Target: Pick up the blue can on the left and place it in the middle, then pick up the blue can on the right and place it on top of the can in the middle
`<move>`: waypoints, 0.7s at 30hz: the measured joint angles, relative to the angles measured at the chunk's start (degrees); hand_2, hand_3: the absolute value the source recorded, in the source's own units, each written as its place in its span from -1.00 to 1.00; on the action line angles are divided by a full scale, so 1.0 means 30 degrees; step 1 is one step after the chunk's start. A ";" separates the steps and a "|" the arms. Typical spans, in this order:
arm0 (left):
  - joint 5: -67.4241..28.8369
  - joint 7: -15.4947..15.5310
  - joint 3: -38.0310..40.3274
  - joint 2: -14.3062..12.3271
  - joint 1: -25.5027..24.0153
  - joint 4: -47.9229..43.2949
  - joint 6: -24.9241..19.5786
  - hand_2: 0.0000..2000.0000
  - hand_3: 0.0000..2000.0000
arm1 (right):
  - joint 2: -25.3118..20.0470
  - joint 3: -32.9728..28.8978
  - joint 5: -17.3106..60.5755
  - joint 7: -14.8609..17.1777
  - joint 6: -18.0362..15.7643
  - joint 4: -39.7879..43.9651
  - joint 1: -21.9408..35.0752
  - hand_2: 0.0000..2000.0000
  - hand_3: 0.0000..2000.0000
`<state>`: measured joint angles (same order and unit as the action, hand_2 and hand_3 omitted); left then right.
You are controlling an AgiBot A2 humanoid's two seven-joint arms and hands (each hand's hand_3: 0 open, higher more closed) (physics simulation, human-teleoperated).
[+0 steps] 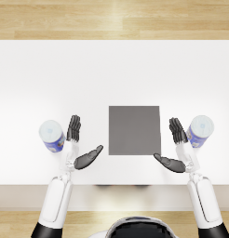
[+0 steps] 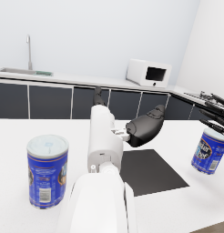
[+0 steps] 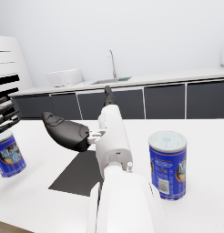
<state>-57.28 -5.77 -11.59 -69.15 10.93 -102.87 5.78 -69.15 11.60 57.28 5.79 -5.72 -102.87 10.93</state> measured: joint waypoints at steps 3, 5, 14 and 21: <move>0.0000 0.0000 0.0000 0.0000 0.0000 0.0000 0.0000 -1.00 -1.00 | 0.0000 0.0000 0.0000 0.0000 0.0000 0.0000 0.0000 -1.00 -1.00; 0.0000 0.0000 0.0000 0.0000 0.0000 0.0000 0.0000 -1.00 -1.00 | 0.0000 0.0000 0.0000 0.0000 0.0000 0.0000 0.0000 -1.00 -1.00; 0.0000 0.0000 0.0000 0.0000 0.0000 0.0000 0.0000 -1.00 -1.00 | 0.0000 0.0000 0.0000 0.0000 0.0000 0.0000 0.0000 -1.00 -1.00; 0.0000 0.0934 -0.0228 -0.0079 -0.0080 0.0136 -0.0936 -1.00 -1.00 | -0.0093 0.0253 -0.0001 -0.0937 0.0926 0.0112 -0.0055 -1.00 -1.00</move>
<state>-57.28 -2.96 -12.28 -69.39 10.69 -102.47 2.97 -69.43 12.36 57.28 2.97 -2.94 -102.54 10.77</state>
